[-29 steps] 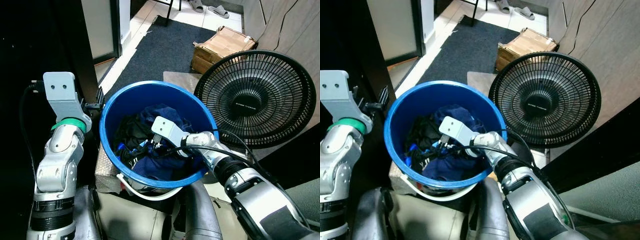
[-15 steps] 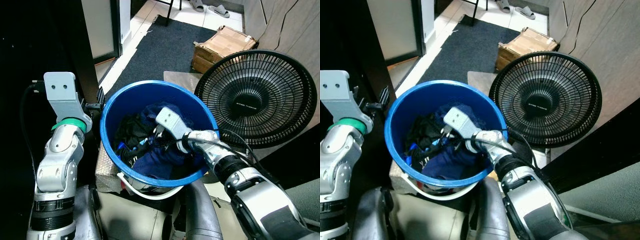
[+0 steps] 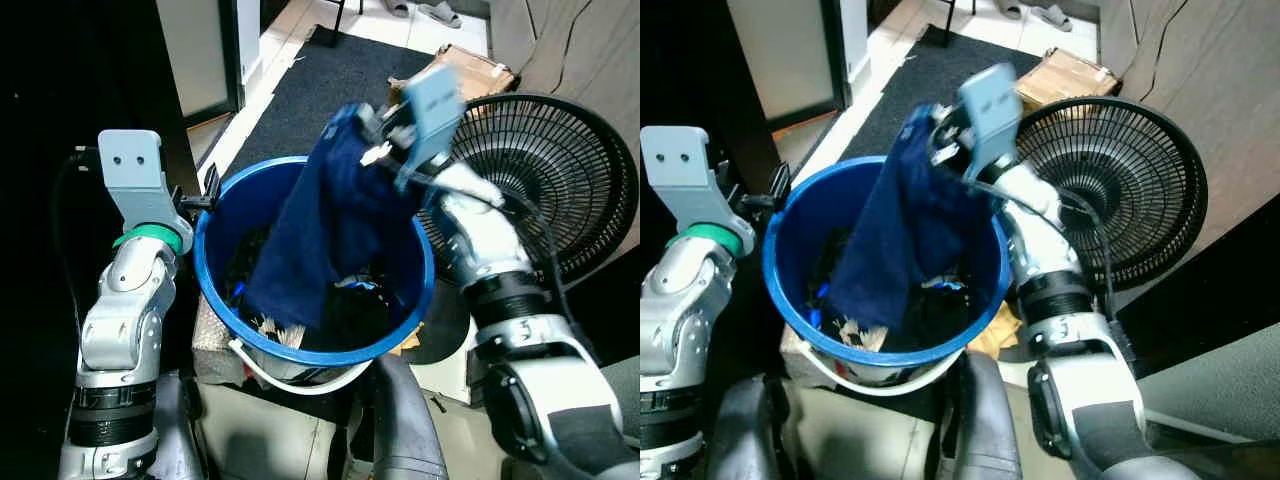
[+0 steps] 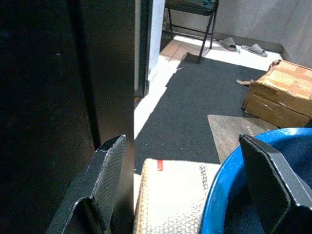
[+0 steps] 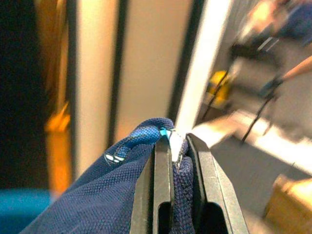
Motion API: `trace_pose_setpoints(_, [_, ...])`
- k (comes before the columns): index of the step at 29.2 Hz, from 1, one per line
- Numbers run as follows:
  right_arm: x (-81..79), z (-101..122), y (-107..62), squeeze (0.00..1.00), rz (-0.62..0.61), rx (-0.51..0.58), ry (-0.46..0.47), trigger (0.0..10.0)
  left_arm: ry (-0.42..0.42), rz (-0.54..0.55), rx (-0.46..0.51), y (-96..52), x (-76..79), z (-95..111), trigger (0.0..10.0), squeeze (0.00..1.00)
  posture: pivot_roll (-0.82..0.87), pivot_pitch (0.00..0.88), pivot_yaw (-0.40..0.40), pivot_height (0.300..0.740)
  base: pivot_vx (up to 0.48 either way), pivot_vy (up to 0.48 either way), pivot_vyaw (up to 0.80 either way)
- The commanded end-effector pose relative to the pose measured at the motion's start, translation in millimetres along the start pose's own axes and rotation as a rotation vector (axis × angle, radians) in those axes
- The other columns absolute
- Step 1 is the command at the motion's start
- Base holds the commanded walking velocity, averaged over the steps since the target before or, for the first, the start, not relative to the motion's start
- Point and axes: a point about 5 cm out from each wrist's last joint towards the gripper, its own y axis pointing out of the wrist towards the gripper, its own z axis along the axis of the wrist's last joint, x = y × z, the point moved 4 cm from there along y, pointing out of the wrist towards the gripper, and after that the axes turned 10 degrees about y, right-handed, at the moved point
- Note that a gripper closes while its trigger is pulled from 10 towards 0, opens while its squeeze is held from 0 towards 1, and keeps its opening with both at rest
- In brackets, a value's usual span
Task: Clothes washing
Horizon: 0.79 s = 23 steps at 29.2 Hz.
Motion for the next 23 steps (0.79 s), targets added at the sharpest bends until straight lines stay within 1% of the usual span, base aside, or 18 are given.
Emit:
trace_pose_setpoints(1, [9.1,31,1.2,0.00,-0.038,0.120,-0.014,10.0,-0.008,-0.020,-0.012,0.7,5.2,-2,10.0,0.00,0.02,0.117,-0.040,0.450,0.000,0.000,0.00])
trace_pose_setpoints(2, [12.8,42,0.2,0.00,-0.058,0.161,-0.026,10.0,-0.008,-0.023,-0.009,0.7,5.6,-1,10.0,0.00,0.02,0.116,-0.039,0.450,0.000,0.000,0.00])
trace_pose_setpoints(3, [12.8,42,0.2,0.00,-0.058,0.161,-0.026,10.0,-0.008,-0.023,-0.009,0.7,5.6,-1,10.0,0.00,0.02,0.116,-0.039,0.450,0.000,0.000,0.00])
trace_pose_setpoints(5, [18.1,53,-2.0,0.00,-0.084,0.197,-0.059,10.0,-0.008,-0.026,-0.006,0.6,5.7,0,10.0,0.00,0.02,0.111,-0.035,0.450,0.000,0.000,0.00])
trace_pose_setpoints(7, [42.0,70,-21.9,0.00,-0.188,0.235,-0.169,10.0,0.022,-0.044,0.033,0.5,6.2,12,10.0,0.00,0.02,0.098,-0.017,0.450,0.000,0.000,0.00])
trace_pose_setpoints(8, [42.0,70,-21.9,0.00,-0.188,0.235,-0.169,10.0,0.022,-0.044,0.033,0.5,6.2,12,10.0,0.00,0.02,0.098,-0.017,0.450,0.000,0.000,0.00])
trace_pose_setpoints(9, [49.8,73,-29.9,0.00,-0.226,0.239,-0.208,10.0,0.033,-0.051,0.047,0.5,6.4,16,10.0,0.00,0.02,0.096,-0.015,0.450,0.000,0.000,0.00])
trace_pose_setpoints(10, [49.8,73,-29.9,0.00,-0.226,0.239,-0.208,10.0,0.033,-0.051,0.047,0.5,6.4,16,10.0,0.00,0.02,0.096,-0.015,0.450,0.000,0.000,0.00])
trace_pose_setpoints(12, [70.4,63,-57.4,0.00,-0.337,0.194,-0.234,10.0,0.050,-0.067,0.090,3.4,7.9,30,10.0,0.00,0.02,0.085,-0.004,0.450,0.000,0.000,0.00])
trace_pose_setpoints(13, [70.4,63,-57.4,0.00,-0.337,0.194,-0.234,10.0,0.050,-0.067,0.090,3.4,7.9,30,10.0,0.00,0.02,0.085,-0.004,0.450,0.000,0.000,0.00])
trace_pose_setpoints(16, [79.0,51,-77.0,0.00,-0.403,0.159,-0.207,10.0,0.043,-0.068,0.124,5.7,7.2,42,10.0,0.00,0.02,0.080,0.002,0.450,0.000,0.000,0.00])
trace_pose_setpoints(17, [79.0,51,-77.0,0.00,-0.403,0.159,-0.207,10.0,0.043,-0.068,0.124,5.7,7.2,42,10.0,0.00,0.02,0.080,0.002,0.450,0.000,0.000,0.00])
trace_pose_setpoints(18, [80.9,47,-82.7,0.00,-0.420,0.151,-0.191,10.0,0.040,-0.067,0.134,6.2,7.0,46,10.0,0.00,0.02,0.080,0.002,0.450,0.000,0.000,0.00])
trace_pose_setpoints(19, [80.7,42,-88.7,0.00,-0.430,0.155,-0.139,10.0,0.040,-0.070,0.146,6.4,6.8,50,10.0,0.00,0.02,0.077,0.006,0.450,0.000,0.000,0.00])
trace_pose_setpoints(20, [80.7,42,-88.7,0.00,-0.430,0.155,-0.139,10.0,0.040,-0.070,0.146,6.4,6.8,50,10.0,0.00,0.02,0.077,0.006,0.450,0.000,0.000,0.00])
trace_pose_setpoints(21, [81.0,38,-93.7,0.00,-0.444,0.160,-0.090,10.0,0.041,-0.073,0.153,6.7,6.8,53,10.0,0.00,0.02,0.076,0.011,0.450,0.000,0.000,0.00])
trace_pose_setpoints(22, [81.0,38,-93.7,0.00,-0.444,0.160,-0.090,10.0,0.041,-0.073,0.153,6.7,6.8,53,10.0,0.00,0.02,0.076,0.011,0.450,0.000,0.000,0.00])
trace_pose_setpoints(23, [81.0,36,-96.1,0.00,-0.451,0.165,-0.060,10.0,0.042,-0.075,0.157,6.9,6.9,54,10.0,0.00,0.02,0.076,0.011,0.450,0.000,0.000,0.00])
